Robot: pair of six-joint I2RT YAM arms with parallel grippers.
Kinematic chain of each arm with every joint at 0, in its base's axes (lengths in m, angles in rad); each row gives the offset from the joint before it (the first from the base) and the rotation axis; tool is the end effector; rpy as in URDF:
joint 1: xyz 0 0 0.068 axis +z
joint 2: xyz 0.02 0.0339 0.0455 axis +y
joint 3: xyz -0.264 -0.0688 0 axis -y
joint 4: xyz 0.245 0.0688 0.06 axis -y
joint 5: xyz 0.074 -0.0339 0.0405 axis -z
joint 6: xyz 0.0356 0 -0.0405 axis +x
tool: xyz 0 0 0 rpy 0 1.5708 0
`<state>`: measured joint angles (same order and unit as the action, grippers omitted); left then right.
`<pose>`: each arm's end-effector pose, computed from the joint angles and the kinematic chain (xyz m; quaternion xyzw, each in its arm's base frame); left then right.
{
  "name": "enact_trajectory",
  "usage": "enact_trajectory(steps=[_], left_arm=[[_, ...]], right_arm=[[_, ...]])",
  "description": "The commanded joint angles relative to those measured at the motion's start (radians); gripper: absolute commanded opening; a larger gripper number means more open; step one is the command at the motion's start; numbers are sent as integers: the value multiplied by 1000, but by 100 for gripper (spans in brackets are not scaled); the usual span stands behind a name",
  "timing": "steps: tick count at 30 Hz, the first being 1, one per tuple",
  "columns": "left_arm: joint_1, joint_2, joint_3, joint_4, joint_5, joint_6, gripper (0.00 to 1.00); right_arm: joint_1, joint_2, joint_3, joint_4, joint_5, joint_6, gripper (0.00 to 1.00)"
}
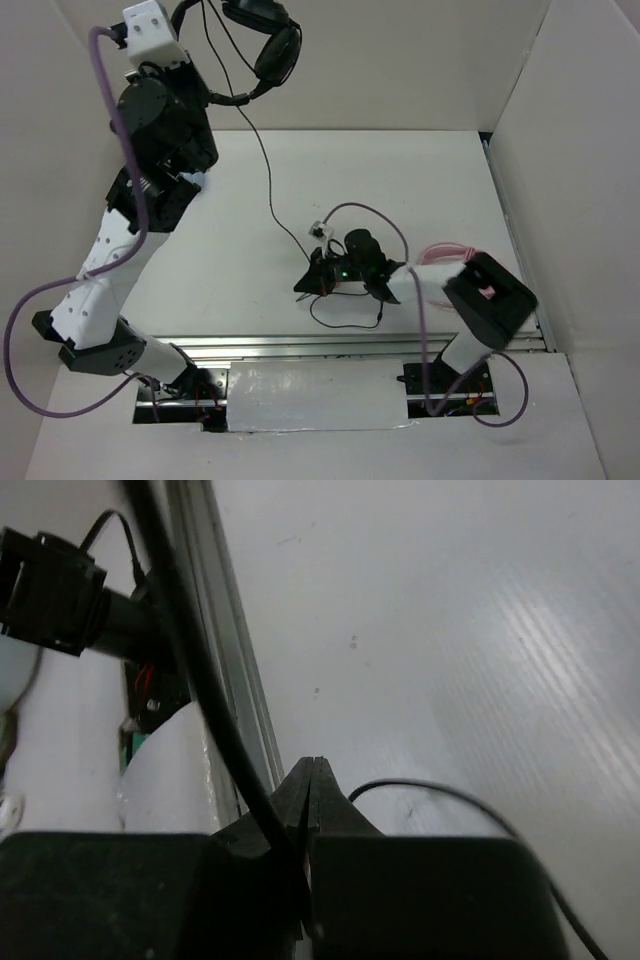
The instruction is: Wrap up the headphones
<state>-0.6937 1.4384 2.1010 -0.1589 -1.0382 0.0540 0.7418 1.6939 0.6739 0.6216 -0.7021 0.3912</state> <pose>0.1903 -0.1184 0.6177 -0.2364 0.5671 0.0045 0.7890 0.2241 0.2365 0.1589 -0.3237 0.7371 0.5205 0.2846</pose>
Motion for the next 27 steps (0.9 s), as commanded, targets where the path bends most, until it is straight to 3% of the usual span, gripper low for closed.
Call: enact_trajectory(steps=[1,5,10,12,16,19,22,27], left_arm=[[90,57,31,43,-30,-91,0],[275,120,51,-160,153,-301,0],[439,151,-32,-241,367,-446,0],[502,146,-77,-245,443,-491,0],[549,135,-176,-189,419,-494,0],[557,191,-185,-217,344,-485,0],[562,218,-249,-215,329,-509,0],[540,272,-283,-231,297,-545,0]], right_arm=[[43,-270,-117,-101,321,-40,0],[113,-585,-198,-361,619,-25,0],[156,-769,-174,-612,956,-3,0],[166,-816,-149,-719,1013,6,0],[201,-862,-79,-881,1108,11,0],[264,-890,33,-1014,1271,-3,0],[321,-904,134,-1056,1395,-82,0],[434,-890,257,-1086,1443,-164,0]])
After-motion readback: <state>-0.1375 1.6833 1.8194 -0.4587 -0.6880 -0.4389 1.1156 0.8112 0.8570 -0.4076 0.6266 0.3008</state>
